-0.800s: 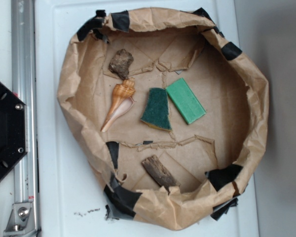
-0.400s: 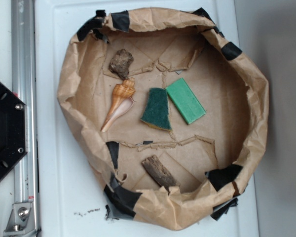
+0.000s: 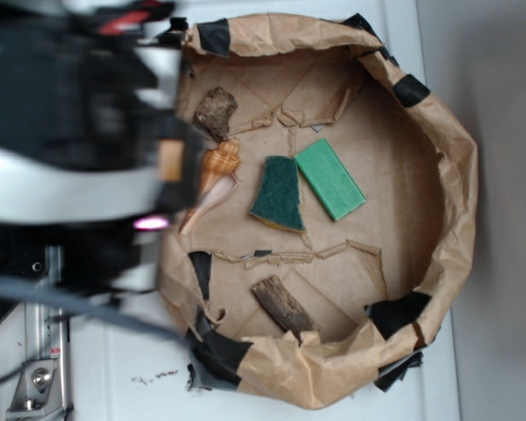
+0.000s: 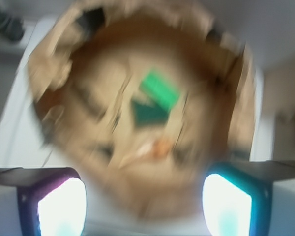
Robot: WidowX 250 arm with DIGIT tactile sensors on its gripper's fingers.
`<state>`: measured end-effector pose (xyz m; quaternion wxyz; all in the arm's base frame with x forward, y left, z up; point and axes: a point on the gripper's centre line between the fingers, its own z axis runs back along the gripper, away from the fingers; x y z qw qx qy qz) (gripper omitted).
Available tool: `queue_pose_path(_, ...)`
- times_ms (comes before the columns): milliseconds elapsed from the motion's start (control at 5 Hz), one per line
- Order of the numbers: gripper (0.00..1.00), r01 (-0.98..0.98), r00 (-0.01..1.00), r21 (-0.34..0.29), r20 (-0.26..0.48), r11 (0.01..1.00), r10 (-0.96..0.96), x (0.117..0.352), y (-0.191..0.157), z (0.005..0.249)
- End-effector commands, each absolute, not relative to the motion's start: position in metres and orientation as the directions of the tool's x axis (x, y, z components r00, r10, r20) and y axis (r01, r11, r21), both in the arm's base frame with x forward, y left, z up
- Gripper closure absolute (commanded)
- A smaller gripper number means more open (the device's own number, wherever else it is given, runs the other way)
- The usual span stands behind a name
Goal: Grab the green block.
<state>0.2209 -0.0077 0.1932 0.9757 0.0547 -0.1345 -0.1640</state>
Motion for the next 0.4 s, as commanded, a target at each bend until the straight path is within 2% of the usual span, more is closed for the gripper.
queue_pose_path(0,0.0,0.369,0.88,0.035,0.309,0.929,-0.361,0.302,-0.01,0.106)
queue_pose_path(200,0.0,0.347,0.904,0.005,0.265,0.938,-0.336,0.312,-0.009,0.078)
